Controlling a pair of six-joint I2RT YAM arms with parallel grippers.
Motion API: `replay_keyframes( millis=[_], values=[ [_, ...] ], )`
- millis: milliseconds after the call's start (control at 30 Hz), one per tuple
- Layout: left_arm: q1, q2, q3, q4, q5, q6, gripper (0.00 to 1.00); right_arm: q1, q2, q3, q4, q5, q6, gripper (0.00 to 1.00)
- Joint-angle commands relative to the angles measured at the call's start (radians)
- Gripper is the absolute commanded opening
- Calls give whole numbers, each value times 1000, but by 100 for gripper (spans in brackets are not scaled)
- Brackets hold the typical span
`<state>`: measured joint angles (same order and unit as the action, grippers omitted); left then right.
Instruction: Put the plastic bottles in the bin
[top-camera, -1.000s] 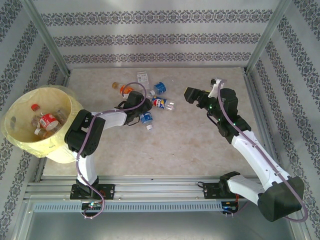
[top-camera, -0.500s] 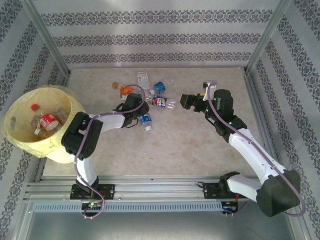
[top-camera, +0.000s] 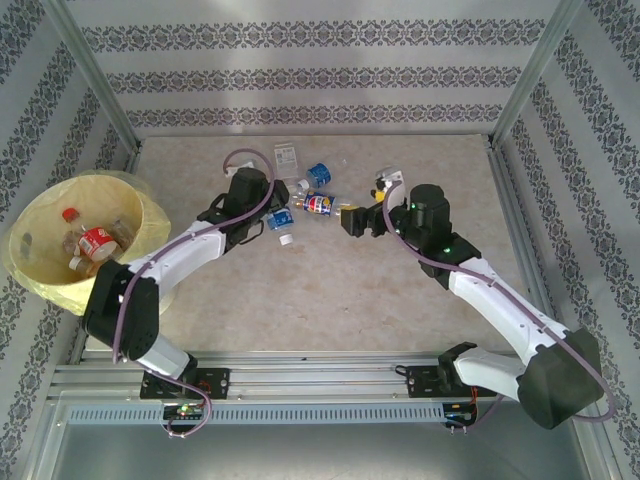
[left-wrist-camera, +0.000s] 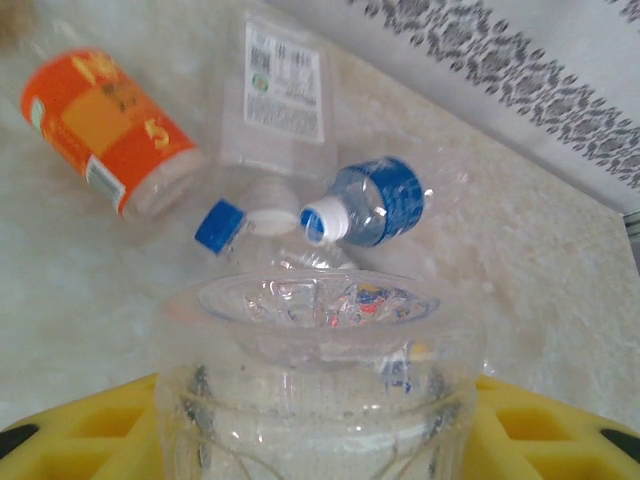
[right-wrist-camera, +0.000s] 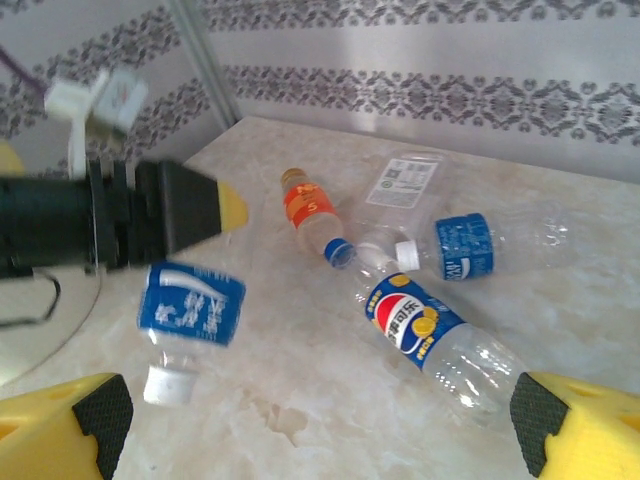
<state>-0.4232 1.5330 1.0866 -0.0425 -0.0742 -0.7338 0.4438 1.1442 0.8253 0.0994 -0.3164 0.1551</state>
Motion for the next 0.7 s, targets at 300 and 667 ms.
replay_keyframes(
  millis=[300, 667],
  values=[
    [11, -138, 368, -514, -245, 261, 53, 68, 58, 62, 26, -36, -98, 98],
    [14, -249, 594, -782, -610, 496, 54, 69, 73, 73, 72, -15, -80, 98]
  ],
)
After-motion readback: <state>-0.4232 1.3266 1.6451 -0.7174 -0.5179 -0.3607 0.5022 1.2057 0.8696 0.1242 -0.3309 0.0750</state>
